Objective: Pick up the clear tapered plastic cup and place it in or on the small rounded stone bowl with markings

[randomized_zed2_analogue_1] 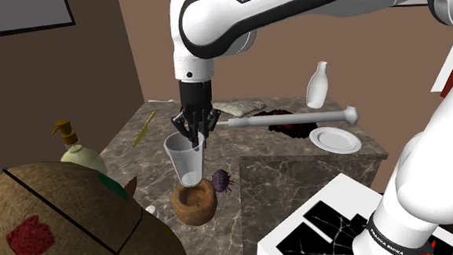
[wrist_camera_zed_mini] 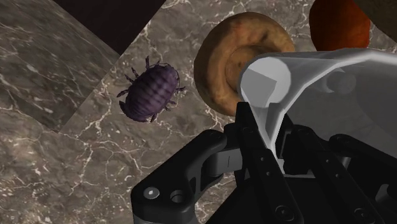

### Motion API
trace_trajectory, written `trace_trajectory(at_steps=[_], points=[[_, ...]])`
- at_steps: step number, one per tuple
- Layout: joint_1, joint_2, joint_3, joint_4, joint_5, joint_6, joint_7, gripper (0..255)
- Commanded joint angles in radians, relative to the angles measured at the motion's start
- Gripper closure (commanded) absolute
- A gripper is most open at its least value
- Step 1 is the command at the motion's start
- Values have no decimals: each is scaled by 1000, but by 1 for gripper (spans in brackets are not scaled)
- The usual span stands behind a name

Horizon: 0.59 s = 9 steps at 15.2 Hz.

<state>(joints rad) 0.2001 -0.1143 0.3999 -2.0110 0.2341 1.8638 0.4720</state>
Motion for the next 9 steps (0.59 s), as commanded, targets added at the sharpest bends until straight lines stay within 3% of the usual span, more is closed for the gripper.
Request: trace_trajectory(at_steps=[1, 9], points=[[1, 6, 2, -23, 0, 29, -3, 255], [3, 23, 6, -74, 0, 96, -11, 255]])
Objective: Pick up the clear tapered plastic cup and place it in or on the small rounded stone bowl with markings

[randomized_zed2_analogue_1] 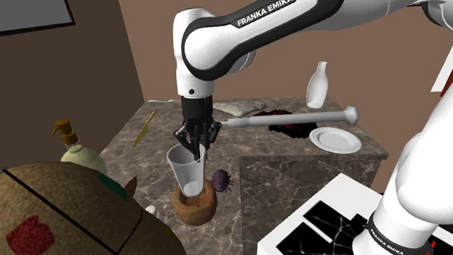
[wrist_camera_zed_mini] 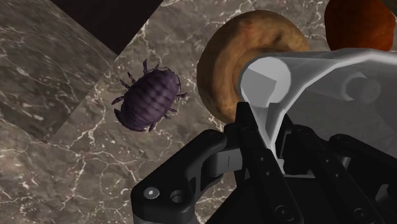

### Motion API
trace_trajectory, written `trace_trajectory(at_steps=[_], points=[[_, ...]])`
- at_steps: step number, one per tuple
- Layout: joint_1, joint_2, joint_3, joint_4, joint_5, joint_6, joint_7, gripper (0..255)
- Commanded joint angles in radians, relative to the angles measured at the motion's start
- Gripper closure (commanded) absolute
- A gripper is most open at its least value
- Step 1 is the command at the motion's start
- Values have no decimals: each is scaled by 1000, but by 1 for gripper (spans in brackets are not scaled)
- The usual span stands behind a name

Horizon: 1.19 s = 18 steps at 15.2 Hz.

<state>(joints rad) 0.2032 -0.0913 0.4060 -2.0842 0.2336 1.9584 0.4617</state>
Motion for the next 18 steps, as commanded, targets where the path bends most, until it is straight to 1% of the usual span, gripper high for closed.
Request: trace_trajectory(at_steps=[1, 5, 6, 11, 15, 18], points=[[0, 0, 0, -1, 0, 2, 0, 255], [0, 0, 0, -1, 0, 2, 0, 255], [0, 0, 0, -1, 0, 2, 0, 0], [0, 0, 0, -1, 0, 2, 0, 0], [-12, -20, -16, 104, -4, -125, 0, 0], [-12, -20, -16, 104, -4, -125, 0, 0]])
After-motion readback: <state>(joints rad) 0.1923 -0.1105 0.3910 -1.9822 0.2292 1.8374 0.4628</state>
